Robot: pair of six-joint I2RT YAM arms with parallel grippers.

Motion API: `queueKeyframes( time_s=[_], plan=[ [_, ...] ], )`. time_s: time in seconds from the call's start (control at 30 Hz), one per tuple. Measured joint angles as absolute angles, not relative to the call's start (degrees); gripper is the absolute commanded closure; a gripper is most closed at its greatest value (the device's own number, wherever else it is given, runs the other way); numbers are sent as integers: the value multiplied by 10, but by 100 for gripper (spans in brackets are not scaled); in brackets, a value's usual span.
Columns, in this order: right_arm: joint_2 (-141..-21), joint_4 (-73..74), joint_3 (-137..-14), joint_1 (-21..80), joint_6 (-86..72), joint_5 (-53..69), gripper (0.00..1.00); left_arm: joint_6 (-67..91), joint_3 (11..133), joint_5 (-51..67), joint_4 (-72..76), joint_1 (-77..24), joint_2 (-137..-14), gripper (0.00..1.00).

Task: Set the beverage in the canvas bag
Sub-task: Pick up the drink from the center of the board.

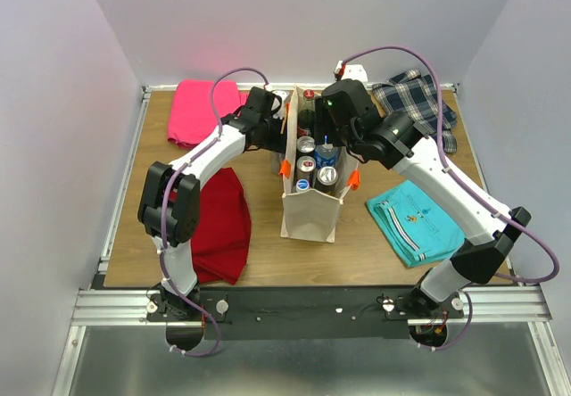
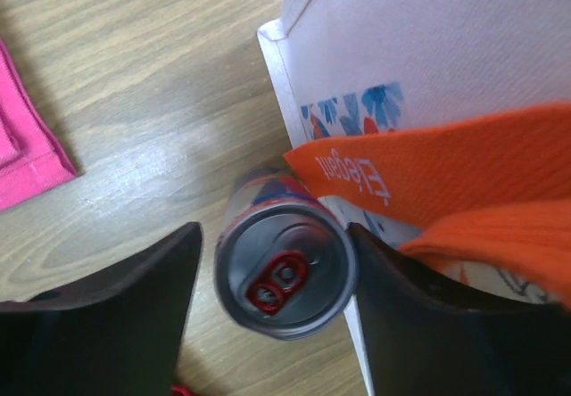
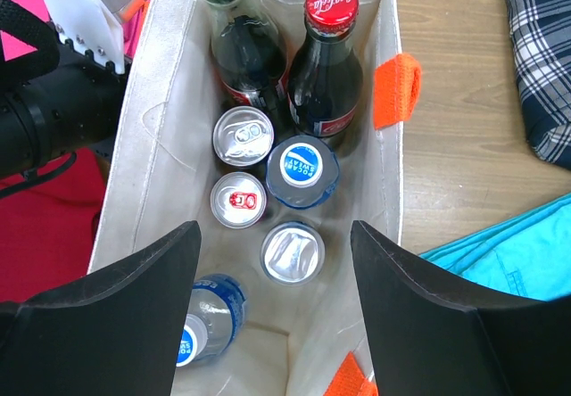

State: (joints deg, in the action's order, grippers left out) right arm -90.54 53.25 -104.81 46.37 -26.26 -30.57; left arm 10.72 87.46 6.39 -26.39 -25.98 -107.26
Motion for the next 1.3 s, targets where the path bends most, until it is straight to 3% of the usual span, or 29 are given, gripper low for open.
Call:
queueKeyframes(
  time_s=[0.1, 0.2, 0.23, 0.27, 0.77, 1.13, 1.3],
  plan=[
    [-905, 532, -1047, 464, -264, -306, 23, 111, 877, 57, -262, -260, -1073, 47],
    [-905, 532, -1045, 464, -264, -306, 23, 113, 878, 54, -260, -262, -1073, 79],
    [-905, 532, -1044, 464, -264, -306, 23, 114, 878, 52, -260, -262, -1073, 96],
    [-905, 532, -1043, 464, -264, -306, 23, 114, 878, 52, -259, -262, -1073, 100],
    [-889, 532, -1012, 464, -274, -307, 23, 116, 898, 29, -320, -263, -1062, 100],
    [-837, 532, -977, 463, -289, -331, 24, 131, 948, 6, -401, -262, -928, 100],
    [-808, 533, -946, 463, -300, -336, 30, 138, 961, 0, -427, -262, -881, 100]
  ],
)
